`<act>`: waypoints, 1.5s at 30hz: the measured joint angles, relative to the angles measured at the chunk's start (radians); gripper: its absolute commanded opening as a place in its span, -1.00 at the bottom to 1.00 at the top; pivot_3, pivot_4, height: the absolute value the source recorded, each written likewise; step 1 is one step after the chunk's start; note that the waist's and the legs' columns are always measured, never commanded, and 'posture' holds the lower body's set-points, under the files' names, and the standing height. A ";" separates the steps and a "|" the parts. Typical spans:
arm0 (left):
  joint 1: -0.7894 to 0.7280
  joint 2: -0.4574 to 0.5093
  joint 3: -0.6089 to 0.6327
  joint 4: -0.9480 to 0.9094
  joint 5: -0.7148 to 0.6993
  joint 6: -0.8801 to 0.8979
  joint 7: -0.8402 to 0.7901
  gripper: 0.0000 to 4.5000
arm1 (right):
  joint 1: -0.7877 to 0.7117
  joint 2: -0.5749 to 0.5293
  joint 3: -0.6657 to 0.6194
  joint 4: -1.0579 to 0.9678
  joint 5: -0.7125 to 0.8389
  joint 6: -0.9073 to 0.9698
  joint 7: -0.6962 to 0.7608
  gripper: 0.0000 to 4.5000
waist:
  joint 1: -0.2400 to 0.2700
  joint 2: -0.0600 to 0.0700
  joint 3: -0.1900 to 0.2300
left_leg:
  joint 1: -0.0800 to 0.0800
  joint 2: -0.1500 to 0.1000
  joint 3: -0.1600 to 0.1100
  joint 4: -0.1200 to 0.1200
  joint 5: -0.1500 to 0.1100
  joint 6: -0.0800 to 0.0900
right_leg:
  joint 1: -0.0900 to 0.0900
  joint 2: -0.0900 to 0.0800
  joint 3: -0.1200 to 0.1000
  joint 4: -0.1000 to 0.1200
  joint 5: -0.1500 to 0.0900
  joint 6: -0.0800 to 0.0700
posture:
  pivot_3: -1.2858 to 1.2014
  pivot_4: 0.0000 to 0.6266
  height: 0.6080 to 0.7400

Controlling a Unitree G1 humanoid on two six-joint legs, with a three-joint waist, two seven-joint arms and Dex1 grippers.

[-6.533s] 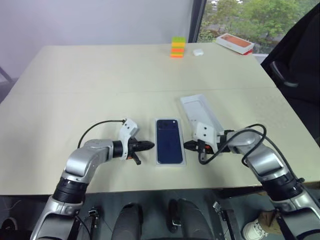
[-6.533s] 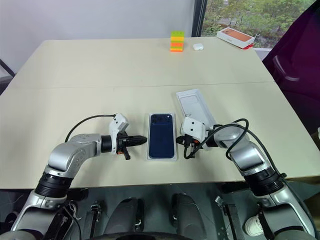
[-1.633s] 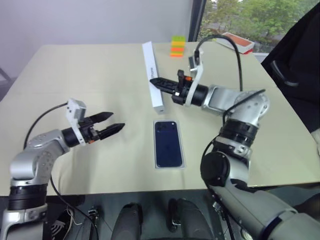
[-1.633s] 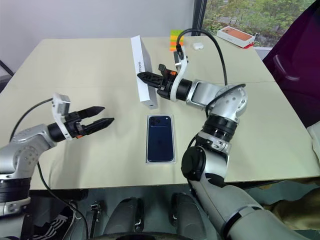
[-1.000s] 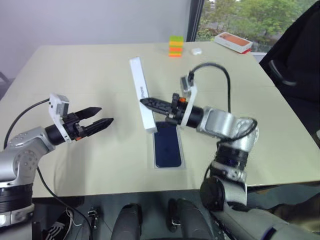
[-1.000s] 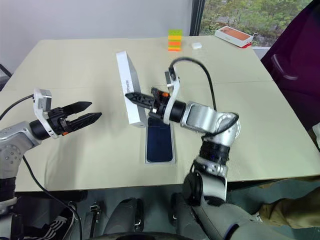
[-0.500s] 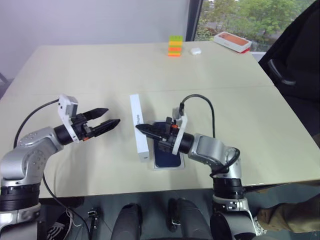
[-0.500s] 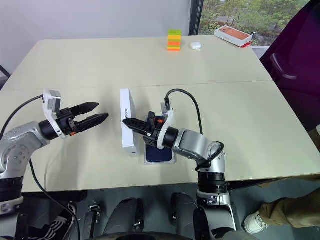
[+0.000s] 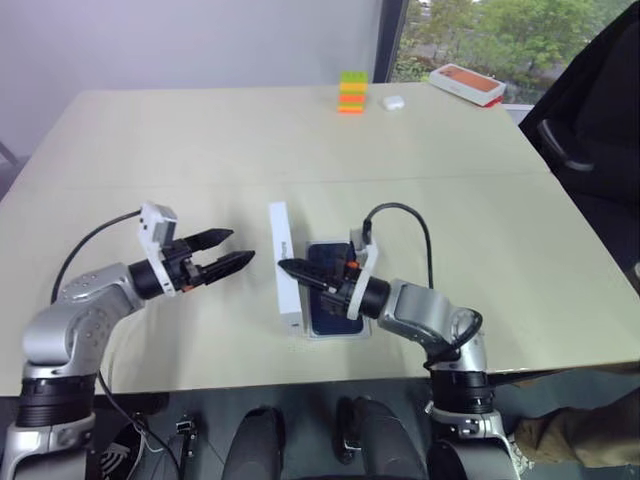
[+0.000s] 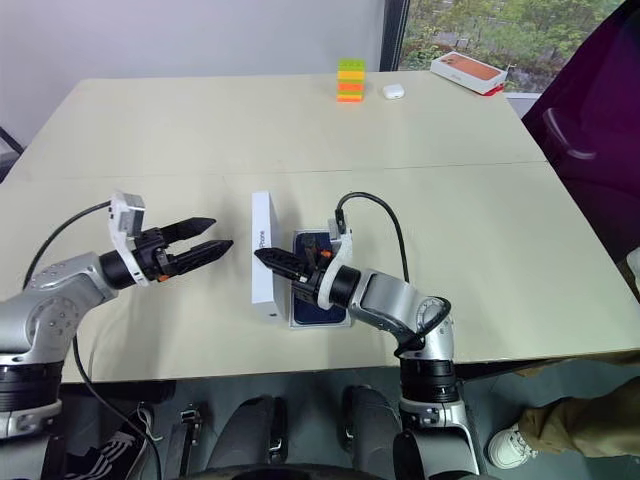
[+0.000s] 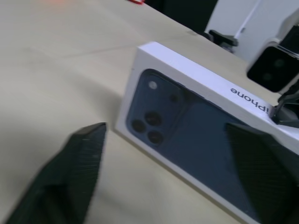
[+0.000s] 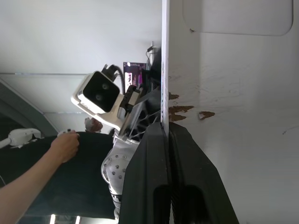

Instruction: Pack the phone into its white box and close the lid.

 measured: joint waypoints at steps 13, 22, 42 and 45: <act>0.010 -0.065 -0.075 -0.005 0.034 -0.023 0.012 -0.99 | 0.036 -0.016 0.002 -0.003 0.000 -0.004 0.050 -0.87 | 0.000 0.000 0.000 | 0.000 0.000 0.000 0.000 0.000 0.000 | 0.000 0.000 0.000 0.000 0.000 0.000 | 0.03 -0.52 1.00; -0.010 -0.192 -0.104 0.008 0.025 -0.015 0.054 -1.00 | -0.046 -0.214 0.027 0.011 -0.007 0.015 0.144 0.76 | 0.003 0.000 0.000 | 0.000 -0.002 0.000 0.002 0.000 0.000 | 0.001 -0.001 0.000 0.000 0.000 0.001 | 0.03 -0.52 1.00; -0.078 -0.306 -0.193 0.086 0.069 -0.033 0.076 -1.00 | -0.288 -0.770 0.206 0.129 -0.996 -0.166 1.164 0.76 | 0.004 -0.001 0.000 | 0.000 -0.003 0.000 0.002 -0.003 0.005 | 0.001 0.000 -0.001 -0.001 -0.002 0.003 | 0.03 -0.52 1.00; -0.078 -0.285 -0.190 0.077 0.069 -0.034 0.079 -1.00 | -0.286 -0.761 0.242 0.118 -1.136 -0.270 1.215 0.76 | 0.003 -0.001 0.000 | -0.001 -0.003 0.001 0.002 -0.003 0.005 | 0.001 0.000 -0.002 -0.001 -0.002 0.003 | 0.03 -0.52 1.00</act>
